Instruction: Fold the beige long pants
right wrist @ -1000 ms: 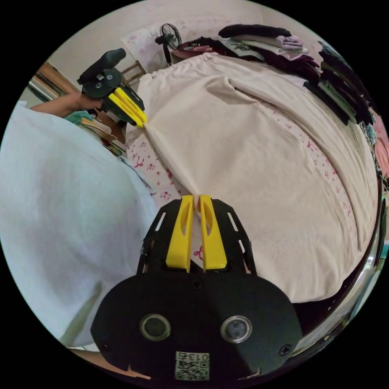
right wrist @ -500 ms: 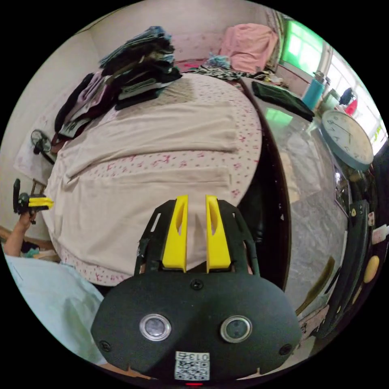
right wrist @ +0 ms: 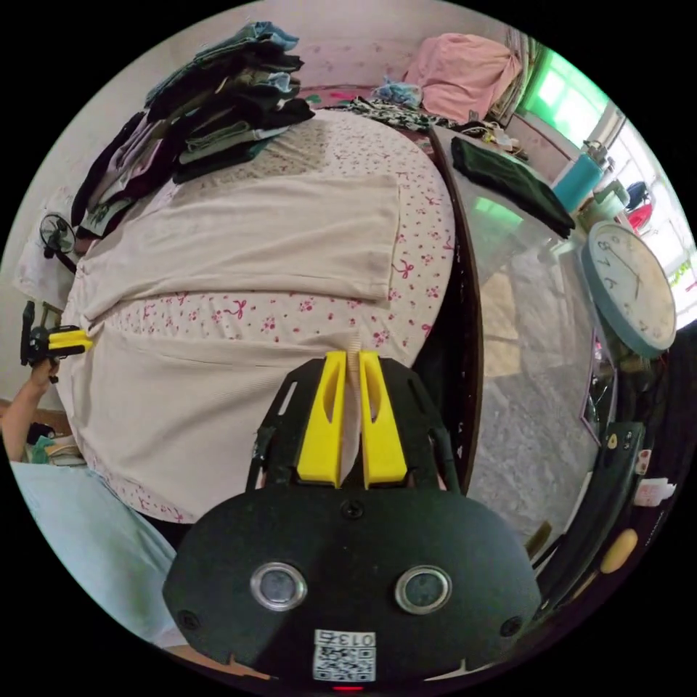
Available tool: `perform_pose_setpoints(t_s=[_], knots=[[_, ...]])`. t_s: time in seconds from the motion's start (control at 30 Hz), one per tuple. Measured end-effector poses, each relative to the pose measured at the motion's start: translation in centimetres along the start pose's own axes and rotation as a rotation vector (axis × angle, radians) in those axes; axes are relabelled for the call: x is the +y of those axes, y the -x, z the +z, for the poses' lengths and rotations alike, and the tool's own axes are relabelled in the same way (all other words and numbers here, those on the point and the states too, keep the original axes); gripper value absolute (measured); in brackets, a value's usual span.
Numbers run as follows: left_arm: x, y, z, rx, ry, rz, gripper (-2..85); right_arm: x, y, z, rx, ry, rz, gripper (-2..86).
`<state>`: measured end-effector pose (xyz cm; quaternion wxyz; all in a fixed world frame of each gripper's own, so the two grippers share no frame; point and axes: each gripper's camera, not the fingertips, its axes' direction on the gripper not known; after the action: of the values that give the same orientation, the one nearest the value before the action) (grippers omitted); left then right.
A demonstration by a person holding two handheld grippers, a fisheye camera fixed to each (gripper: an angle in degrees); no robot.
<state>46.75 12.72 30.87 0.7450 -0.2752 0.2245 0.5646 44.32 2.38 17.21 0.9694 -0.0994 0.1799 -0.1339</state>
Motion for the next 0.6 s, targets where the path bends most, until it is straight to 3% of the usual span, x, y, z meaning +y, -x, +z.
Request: perform_pose_setpoints(t_s=[0.17, 0.33, 0.4, 0.5, 0.6], knots=[[-0.1, 1.9, 0.5, 0.015, -0.021, -0.120, 0.7, -1.6, -2.8, 1.5, -0.126, 0.089, 0.143, 4.1], [1.0, 5.2, 0.1, 0.188, -0.085, -0.289, 0.1, -3.4, -2.6, 1.0, -0.160, 0.095, 0.213, 7.3], [1.5, 5.1, -0.6, 0.251, -0.096, -0.239, 0.0, -3.9, -2.0, 0.3, -0.165, 0.102, 0.195, 8.7], [3.8, 4.2, -2.4, 0.144, -0.078, -0.187, 0.1, -4.3, -1.0, -1.9, -0.121, 0.060, 0.183, 10.1], [8.2, 6.3, -4.7, 0.068, -0.139, -0.311, 0.5, -4.5, 0.2, -4.4, -0.043, -0.032, 0.238, 9.7]])
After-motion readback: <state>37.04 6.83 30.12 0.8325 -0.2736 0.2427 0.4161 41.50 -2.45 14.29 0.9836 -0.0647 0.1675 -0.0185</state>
